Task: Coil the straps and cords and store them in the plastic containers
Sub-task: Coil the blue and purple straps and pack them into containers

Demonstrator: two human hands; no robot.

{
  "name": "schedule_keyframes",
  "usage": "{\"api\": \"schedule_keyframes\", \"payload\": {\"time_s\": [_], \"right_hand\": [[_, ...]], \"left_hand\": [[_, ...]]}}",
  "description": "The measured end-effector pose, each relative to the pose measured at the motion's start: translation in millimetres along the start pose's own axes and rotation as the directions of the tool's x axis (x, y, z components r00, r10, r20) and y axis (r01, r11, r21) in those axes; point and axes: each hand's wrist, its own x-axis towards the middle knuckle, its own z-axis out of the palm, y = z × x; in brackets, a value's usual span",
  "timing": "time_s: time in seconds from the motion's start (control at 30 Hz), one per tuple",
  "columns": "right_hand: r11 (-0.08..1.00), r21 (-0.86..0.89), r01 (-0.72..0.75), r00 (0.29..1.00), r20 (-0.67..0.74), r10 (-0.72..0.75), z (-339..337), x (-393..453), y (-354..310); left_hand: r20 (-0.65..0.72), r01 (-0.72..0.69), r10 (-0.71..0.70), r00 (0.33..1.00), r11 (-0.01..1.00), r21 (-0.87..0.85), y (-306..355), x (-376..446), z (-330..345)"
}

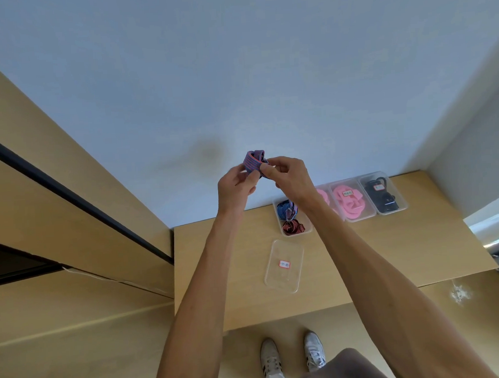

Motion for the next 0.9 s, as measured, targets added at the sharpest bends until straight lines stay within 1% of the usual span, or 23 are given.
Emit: {"api": "schedule_keyframes", "payload": {"time_s": [0.07,0.1,0.23,0.3,0.4,0.47,0.5,0.57,0.6,0.67,0.73,0.77,0.83,0.9], "right_hand": [[1.000,0.007,0.020,1.000,0.004,-0.020,2.7,-1.0,-4.5],[0.999,0.017,0.029,0.999,0.013,-0.030,3.5,-1.4,-6.9],[1.000,0.019,0.020,0.998,0.065,-0.021,4.8,-2.8,-13.3],[1.000,-0.003,0.015,0.997,0.075,-0.015,7.0,-2.7,-15.9],[0.999,-0.051,0.002,0.995,0.102,0.003,9.7,-2.4,-19.0],[0.996,-0.092,0.009,0.992,0.128,0.003,9.3,-2.1,-19.5],[0.993,-0.114,0.015,0.991,0.133,0.000,8.1,-1.3,-19.4],[0.989,-0.148,0.003,0.993,0.121,0.015,5.4,0.6,-17.4],[0.988,-0.153,-0.012,0.994,0.109,0.029,4.4,1.3,-15.9],[0.988,-0.150,-0.036,0.996,0.079,0.048,3.6,2.2,-11.9],[0.991,-0.130,-0.034,0.998,0.048,0.041,2.7,2.4,-9.0],[0.992,-0.120,-0.025,0.999,0.043,0.030,1.9,2.1,-8.1],[0.993,-0.116,0.003,0.998,0.058,0.004,-1.2,2.0,-6.9],[0.997,-0.073,0.025,0.995,0.097,-0.018,-3.3,1.8,-6.1]], "left_hand": [[-0.041,0.049,-0.053,0.998,0.994,-0.093,-1.3,-0.3,-1.5],[-0.034,0.070,-0.076,0.997,0.986,-0.151,-2.1,-1.0,-2.8],[0.073,0.106,-0.086,0.994,0.935,-0.339,-5.8,-1.7,-11.8],[0.144,0.165,-0.116,0.983,0.898,-0.407,-4.2,-1.0,-17.1],[0.243,0.297,-0.201,0.949,0.829,-0.474,-3.4,-1.4,-19.6],[0.259,0.345,-0.247,0.934,0.809,-0.475,-3.8,-2.5,-18.7],[0.245,0.355,-0.269,0.931,0.822,-0.445,-4.4,-2.1,-17.9],[0.172,0.339,-0.295,0.940,0.875,-0.347,-4.4,-1.3,-15.9],[0.128,0.311,-0.285,0.950,0.899,-0.309,-4.2,-1.2,-14.2],[0.080,0.216,-0.202,0.976,0.934,-0.283,-5.2,-0.8,-10.3],[0.073,0.098,-0.083,0.994,0.967,-0.234,-5.9,0.1,-7.4],[0.064,0.060,-0.048,0.997,0.978,-0.198,-6.1,0.7,-6.8],[0.049,0.044,-0.036,0.998,0.984,-0.172,-6.4,2.1,-6.7],[0.070,0.069,-0.054,0.996,0.972,-0.226,-7.4,2.6,-6.8]]}}
